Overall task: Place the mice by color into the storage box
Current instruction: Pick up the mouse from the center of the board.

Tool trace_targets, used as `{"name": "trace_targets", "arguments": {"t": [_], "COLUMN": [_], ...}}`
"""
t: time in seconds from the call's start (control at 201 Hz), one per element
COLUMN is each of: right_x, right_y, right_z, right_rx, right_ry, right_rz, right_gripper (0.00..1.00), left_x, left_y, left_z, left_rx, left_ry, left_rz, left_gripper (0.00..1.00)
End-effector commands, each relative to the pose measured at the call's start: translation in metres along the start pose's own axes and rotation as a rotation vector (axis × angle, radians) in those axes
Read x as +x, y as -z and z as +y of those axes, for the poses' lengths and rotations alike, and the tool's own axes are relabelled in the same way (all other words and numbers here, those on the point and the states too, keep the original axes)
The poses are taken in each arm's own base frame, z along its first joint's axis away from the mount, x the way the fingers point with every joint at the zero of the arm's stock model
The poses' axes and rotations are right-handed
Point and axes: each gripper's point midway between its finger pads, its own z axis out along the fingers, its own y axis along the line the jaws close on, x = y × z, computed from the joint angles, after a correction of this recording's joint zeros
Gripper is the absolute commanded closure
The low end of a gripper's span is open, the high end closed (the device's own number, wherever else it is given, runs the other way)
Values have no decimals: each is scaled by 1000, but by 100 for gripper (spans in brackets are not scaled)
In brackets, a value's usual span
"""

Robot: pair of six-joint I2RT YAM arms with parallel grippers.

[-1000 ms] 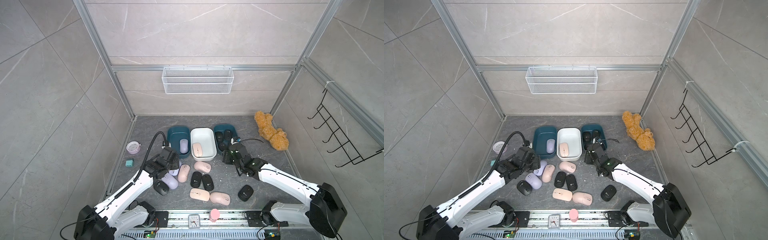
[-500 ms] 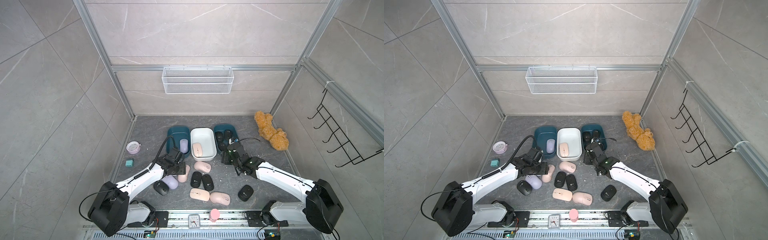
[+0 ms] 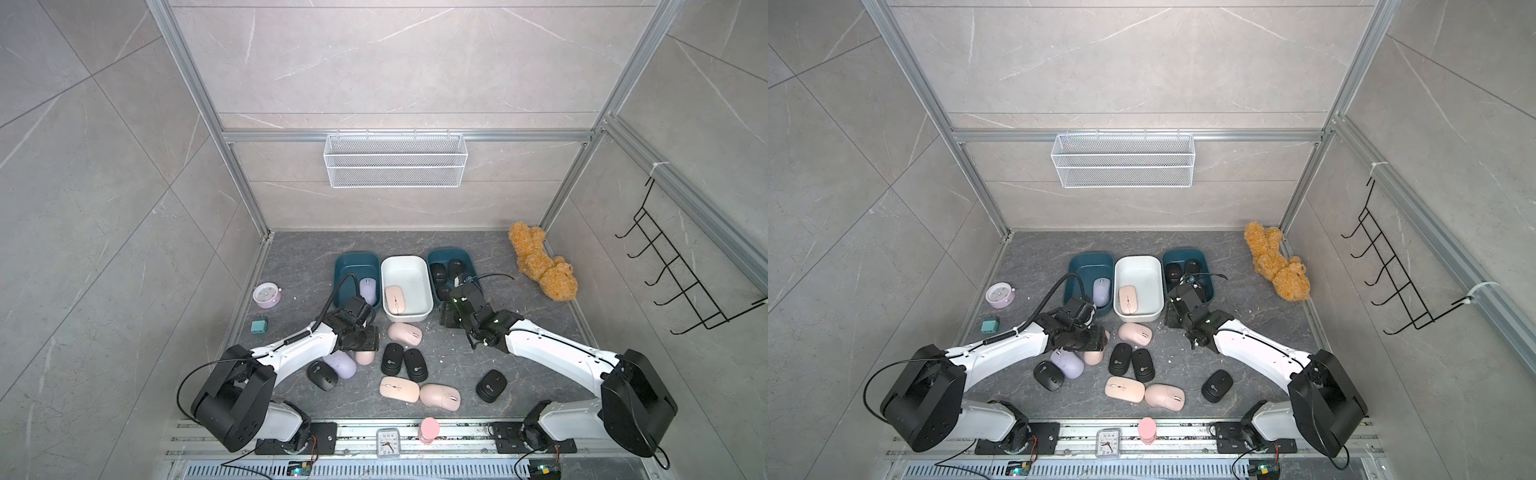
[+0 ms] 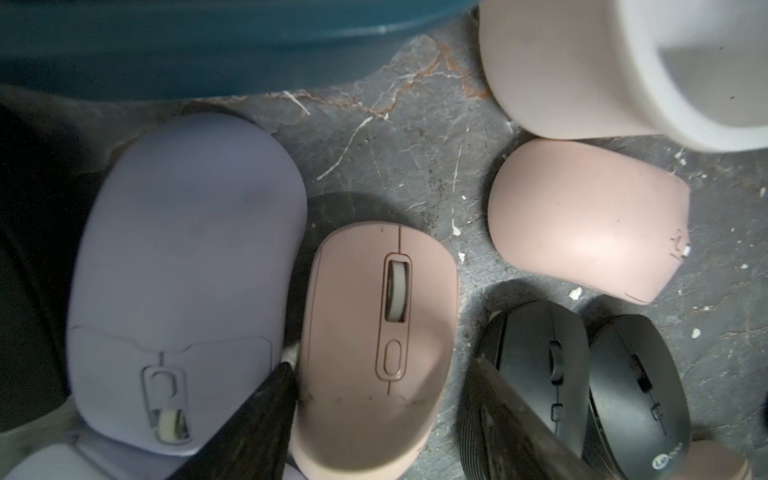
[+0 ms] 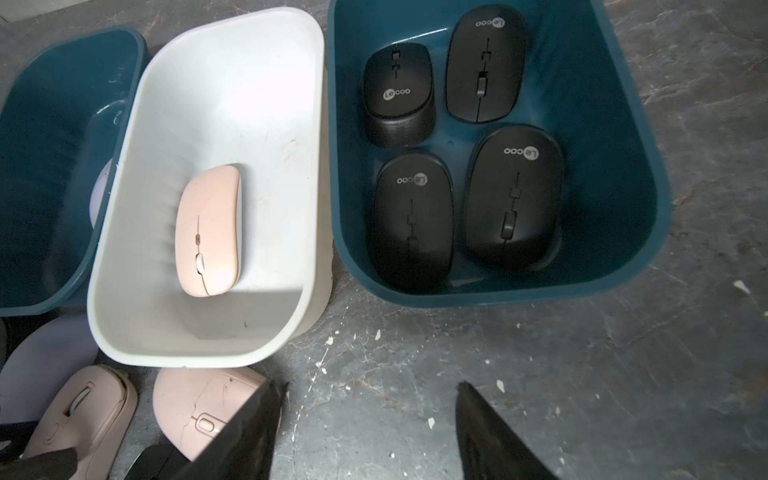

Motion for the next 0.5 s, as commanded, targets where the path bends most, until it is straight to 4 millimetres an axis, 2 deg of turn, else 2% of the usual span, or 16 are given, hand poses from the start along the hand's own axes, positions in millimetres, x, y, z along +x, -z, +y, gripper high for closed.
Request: {"name": "trace_targets", "arguments": {"t": [0.0, 0.493], "right_x": [-5, 5], "right_y": [0, -4], "right_z": [7, 1], "right_rx": [-9, 7], "right_ry": [16, 16], "right_rz": [2, 21], "right_gripper": [32, 32], "left_x": [0, 7], "left_y": [-4, -13], "left_z": [-3, -7], "left_rx": [0, -55], "left_ry": [-22, -59], "left_rz": [14, 54], "left_gripper": [32, 32]}}
